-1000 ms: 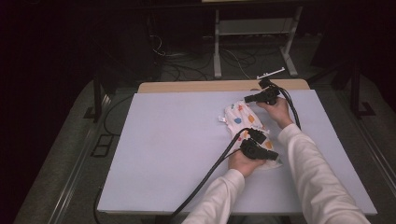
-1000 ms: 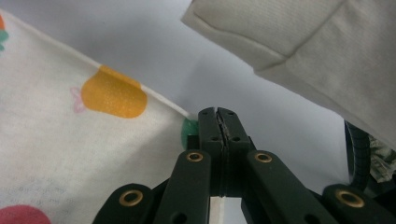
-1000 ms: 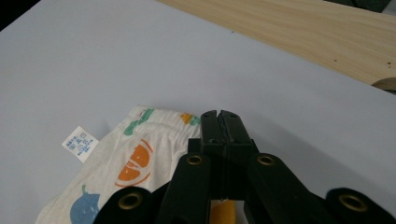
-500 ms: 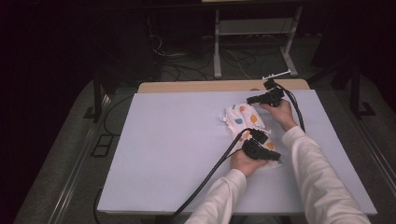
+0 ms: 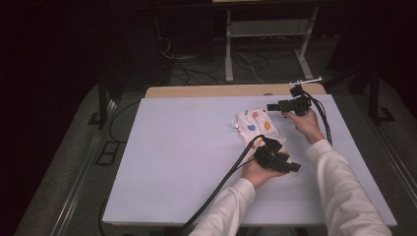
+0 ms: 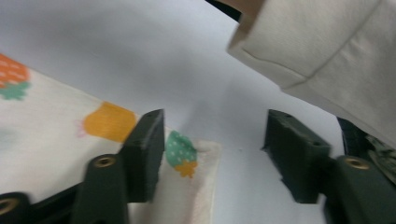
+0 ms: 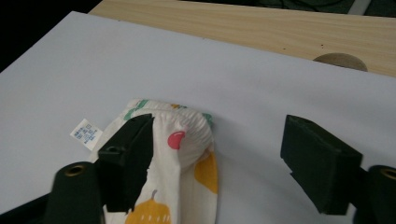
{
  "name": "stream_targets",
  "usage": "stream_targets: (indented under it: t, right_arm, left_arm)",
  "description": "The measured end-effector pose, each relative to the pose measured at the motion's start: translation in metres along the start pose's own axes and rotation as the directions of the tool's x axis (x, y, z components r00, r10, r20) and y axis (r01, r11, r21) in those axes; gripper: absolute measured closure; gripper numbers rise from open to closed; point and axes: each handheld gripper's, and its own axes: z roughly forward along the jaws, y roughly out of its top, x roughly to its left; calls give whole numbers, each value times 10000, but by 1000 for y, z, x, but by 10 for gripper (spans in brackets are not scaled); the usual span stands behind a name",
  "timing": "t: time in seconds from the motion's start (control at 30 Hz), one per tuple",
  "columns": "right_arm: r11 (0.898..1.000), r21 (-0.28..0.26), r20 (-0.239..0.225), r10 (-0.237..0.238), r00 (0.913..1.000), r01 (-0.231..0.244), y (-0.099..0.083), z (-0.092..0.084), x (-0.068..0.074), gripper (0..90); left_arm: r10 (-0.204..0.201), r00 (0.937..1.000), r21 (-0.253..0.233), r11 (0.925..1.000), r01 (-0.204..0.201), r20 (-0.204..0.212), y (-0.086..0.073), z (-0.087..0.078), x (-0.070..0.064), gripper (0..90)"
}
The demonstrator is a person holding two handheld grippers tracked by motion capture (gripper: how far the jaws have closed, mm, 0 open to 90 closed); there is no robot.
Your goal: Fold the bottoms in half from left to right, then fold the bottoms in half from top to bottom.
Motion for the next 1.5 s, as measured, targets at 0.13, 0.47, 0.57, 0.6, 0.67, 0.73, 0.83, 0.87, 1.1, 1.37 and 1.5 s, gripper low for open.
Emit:
stream_targets:
  t: [0.13, 0.47, 0.57, 0.6, 0.67, 0.73, 0.83, 0.87, 1.1, 1.37, 1.5]
  right_arm:
    - [9999, -54, -57, 93, 9999, -94, -3, -6, 2, 134]
    - [9999, -116, -202, -114, 9997, 112, -4, -20, 11, 0]
    - [9996, -180, -249, -217, 9995, 213, -2, -23, 14, 0]
    - [9995, -195, -251, -247, 9994, 242, -1, -24, 14, 0]
    - [9994, -223, -323, -281, 9991, 274, -1, -26, 16, 0]
    - [9992, -207, -350, -351, 9988, 344, 0, -26, 18, 0]
    - [9990, -150, -368, -436, 9984, 431, 1, -27, 20, 0]
    - [9988, -130, -380, -481, 9981, 477, 1, -27, 21, 0]
    - [9983, -12, -367, -584, 9976, 583, 1, -29, 24, 0]
    - [9977, 38, -351, -681, 9971, 683, 2, -33, 26, 0]
    - [9975, 56, -388, -705, 9968, 707, 2, -32, 27, 0]
  left_arm:
    - [170, 9996, -93, 9998, -172, -243, 0, -9, 0, 242]
    - [589, 9966, -397, 9973, -613, -573, -1, -33, 2, 79]
    - [787, 9936, -435, 9956, -824, -815, -1, -39, 4, 44]
    - [813, 9931, -448, 9953, -853, -842, 0, -40, 4, 28]
    - [856, 9920, -487, 9947, -905, -930, 0, -44, 7, 14]
    - [906, 9905, -475, 9943, -959, -1033, 0, -47, 8, 0]
    - [1005, 9884, -417, 9935, -1058, -1140, 0, -52, 10, 0]
    - [1058, 9874, -340, 9933, -1105, -1179, 0, -55, 11, 0]
    - [1182, 9800, -185, 9923, -1227, -1602, 2, -76, 18, 0]
    - [1134, 9713, -277, 9922, -1218, -2090, 5, -105, 26, 0]
    - [1076, 9687, -291, 9927, -1170, -2235, 7, -115, 31, 0]
